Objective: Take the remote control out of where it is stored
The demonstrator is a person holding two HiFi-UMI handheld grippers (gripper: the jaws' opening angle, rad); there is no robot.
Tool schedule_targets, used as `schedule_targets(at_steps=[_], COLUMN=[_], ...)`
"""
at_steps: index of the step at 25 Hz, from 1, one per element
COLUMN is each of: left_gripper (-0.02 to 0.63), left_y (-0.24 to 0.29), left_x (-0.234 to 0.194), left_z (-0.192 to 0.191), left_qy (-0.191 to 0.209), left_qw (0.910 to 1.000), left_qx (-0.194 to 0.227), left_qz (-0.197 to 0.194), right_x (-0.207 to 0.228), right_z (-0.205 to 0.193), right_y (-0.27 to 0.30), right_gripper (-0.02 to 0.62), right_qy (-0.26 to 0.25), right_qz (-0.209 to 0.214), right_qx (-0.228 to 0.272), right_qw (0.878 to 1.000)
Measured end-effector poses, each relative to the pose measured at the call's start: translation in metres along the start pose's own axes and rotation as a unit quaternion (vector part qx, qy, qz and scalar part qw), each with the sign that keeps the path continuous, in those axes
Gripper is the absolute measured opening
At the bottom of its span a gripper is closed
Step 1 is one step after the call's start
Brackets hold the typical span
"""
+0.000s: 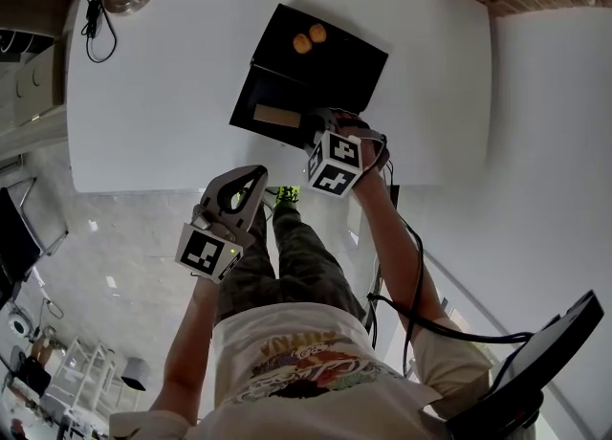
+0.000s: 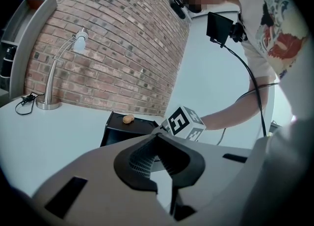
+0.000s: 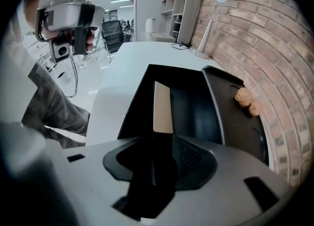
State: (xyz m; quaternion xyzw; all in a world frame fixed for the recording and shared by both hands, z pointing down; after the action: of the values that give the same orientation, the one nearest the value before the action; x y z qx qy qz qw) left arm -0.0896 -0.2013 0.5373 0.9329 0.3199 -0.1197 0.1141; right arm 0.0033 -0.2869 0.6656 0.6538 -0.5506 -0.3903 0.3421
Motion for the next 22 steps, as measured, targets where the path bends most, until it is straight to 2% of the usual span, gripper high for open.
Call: schedule_targets(at_steps=[5, 10, 15, 22], left_gripper=[0.008, 0.008, 0.008, 0.008], left_y=[0.002, 0.004, 0.003, 0.006], left_x=[0.002, 0.004, 0.004, 0.005], left_z=[0.002, 0.003, 0.001, 0.007], left_qy=[0.001, 0.000, 0.000, 0.002], left_qw=[1.0000, 1.0000, 1.0000, 1.0000], left_qx=[0.003, 0.004, 0.003, 0.006], left_qz=[0.000, -0.004, -0.004, -0.005], right_x=[0.001, 0.010, 0.020, 0.015], right_z=[0.001, 0.005, 0.007, 0.011], right_y=[-0.002, -0.007, -0.016, -0.021], right_gripper=[0.160, 0.120, 0.089, 0.084], right_qy=[0.013, 0.066, 0.132, 0.123], right_qz=[-0.005, -0.029, -0.026, -0.017], right_qx=[0.000, 0.033, 0.067, 0.069], right_qw=[1.000, 0.997, 0.989, 0.990])
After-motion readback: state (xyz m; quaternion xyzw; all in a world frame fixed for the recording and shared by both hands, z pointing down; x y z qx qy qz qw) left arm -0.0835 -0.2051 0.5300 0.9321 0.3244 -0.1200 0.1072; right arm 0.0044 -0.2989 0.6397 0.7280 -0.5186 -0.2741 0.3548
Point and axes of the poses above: the fingertips, and each gripper's own axes: y forward along the fingers, x to its right, z out of its top, the point moved 3 cm from there along -y, backward along the fingers, and after that the axes turned 7 degrees about x, right-handed, at the moved point
